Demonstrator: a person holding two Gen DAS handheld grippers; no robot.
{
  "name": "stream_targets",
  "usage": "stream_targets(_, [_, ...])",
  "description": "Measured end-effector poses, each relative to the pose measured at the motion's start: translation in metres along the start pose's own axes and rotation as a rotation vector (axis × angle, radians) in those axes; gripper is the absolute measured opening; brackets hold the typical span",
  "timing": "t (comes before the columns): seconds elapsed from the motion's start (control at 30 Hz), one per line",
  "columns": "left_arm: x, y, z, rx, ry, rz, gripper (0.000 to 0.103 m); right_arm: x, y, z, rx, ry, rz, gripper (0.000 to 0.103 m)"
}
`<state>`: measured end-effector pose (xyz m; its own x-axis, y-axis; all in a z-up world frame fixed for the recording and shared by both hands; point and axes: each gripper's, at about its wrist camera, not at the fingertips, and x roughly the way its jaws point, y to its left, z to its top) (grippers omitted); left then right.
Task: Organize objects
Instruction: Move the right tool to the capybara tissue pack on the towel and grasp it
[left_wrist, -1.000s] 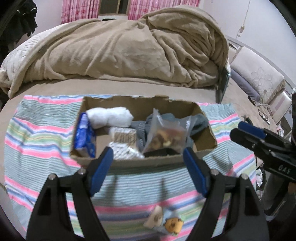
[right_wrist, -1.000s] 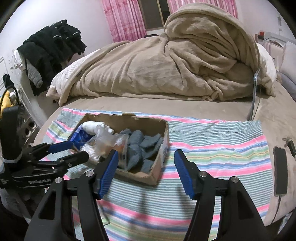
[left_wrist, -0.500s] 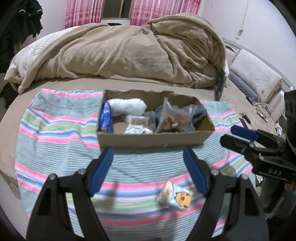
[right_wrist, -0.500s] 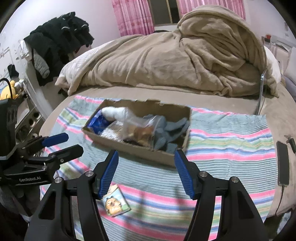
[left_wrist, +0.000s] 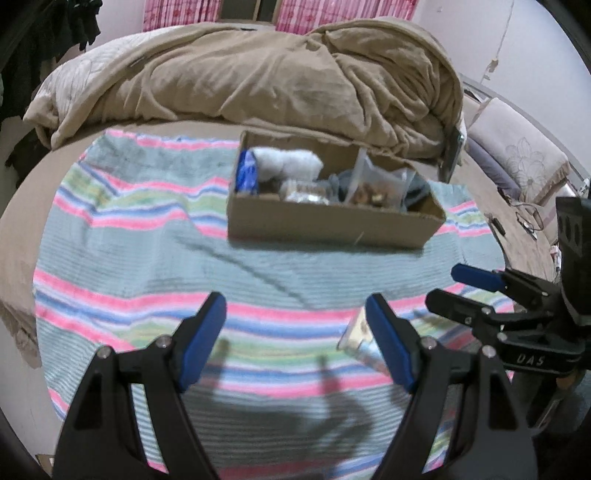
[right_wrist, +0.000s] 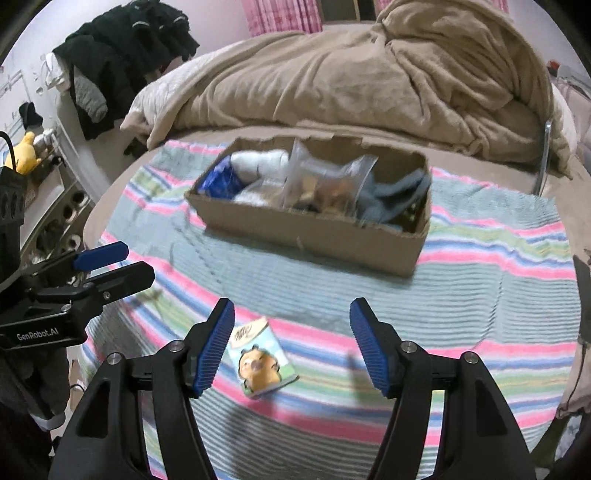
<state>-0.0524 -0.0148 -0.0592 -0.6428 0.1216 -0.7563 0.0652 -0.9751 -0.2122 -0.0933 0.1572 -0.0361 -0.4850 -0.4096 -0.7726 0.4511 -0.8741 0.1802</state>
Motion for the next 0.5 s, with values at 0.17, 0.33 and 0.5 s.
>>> stream_targets(0.17, [0.007, 0.007, -0.016, -0.015, 0.033, 0.0, 0.079, 0.015, 0.005, -0.014, -0.011, 0.052, 0.011, 0.072])
stream_targets(0.33, [0.014, 0.01, -0.028, -0.023, 0.06, -0.004, 0.079, 0.034, 0.013, -0.027, -0.029, 0.103, 0.021, 0.072])
stream_targets(0.5, [0.021, 0.013, -0.035, -0.027, 0.079, -0.006, 0.079, 0.052, 0.016, -0.034, -0.033, 0.144, 0.032, 0.072])
